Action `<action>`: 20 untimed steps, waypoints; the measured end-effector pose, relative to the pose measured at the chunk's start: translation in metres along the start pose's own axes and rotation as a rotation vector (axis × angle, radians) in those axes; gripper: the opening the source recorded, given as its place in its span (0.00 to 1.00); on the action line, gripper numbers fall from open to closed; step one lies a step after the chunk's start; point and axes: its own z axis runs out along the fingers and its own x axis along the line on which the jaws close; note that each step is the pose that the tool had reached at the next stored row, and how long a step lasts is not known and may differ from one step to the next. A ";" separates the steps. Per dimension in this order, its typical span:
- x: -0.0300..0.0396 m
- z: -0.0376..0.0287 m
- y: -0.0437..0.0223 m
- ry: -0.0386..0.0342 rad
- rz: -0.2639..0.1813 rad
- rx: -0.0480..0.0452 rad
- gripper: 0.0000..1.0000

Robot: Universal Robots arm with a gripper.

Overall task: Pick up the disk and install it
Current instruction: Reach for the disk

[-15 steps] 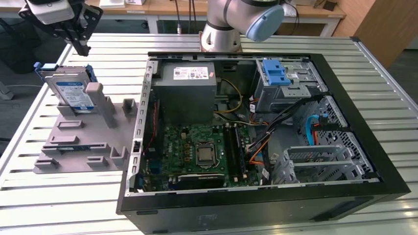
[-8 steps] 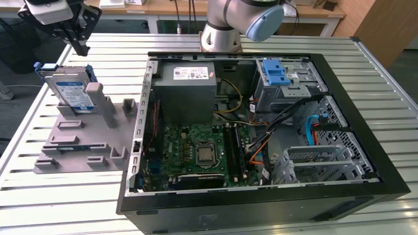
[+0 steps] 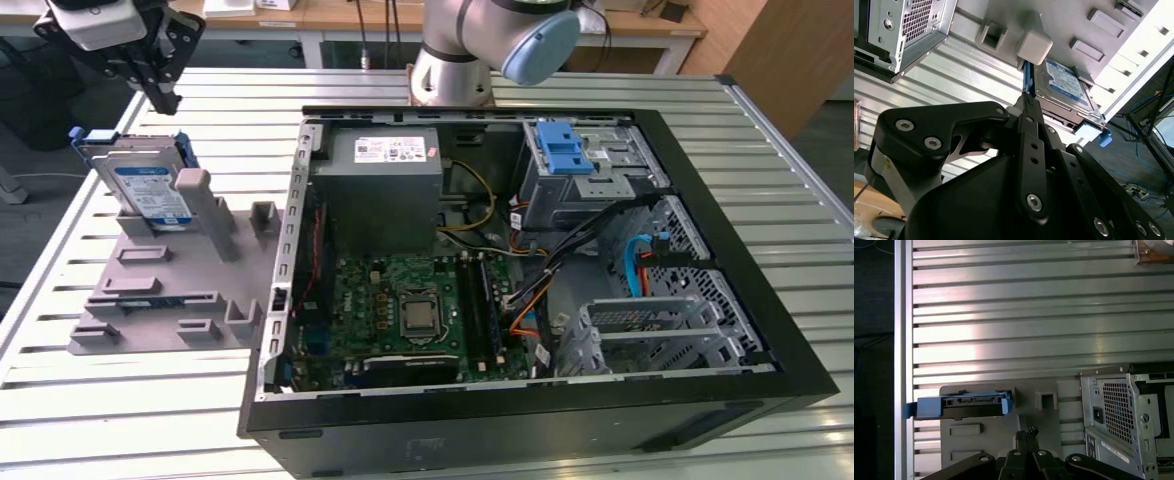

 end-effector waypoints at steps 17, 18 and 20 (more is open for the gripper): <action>0.0227 0.0031 0.0042 -0.0020 -0.001 0.0335 0.11; 0.0238 0.0032 0.0047 -0.0028 -0.002 0.0471 0.11; 0.0270 0.0041 0.0066 -0.0014 -0.003 0.0650 0.11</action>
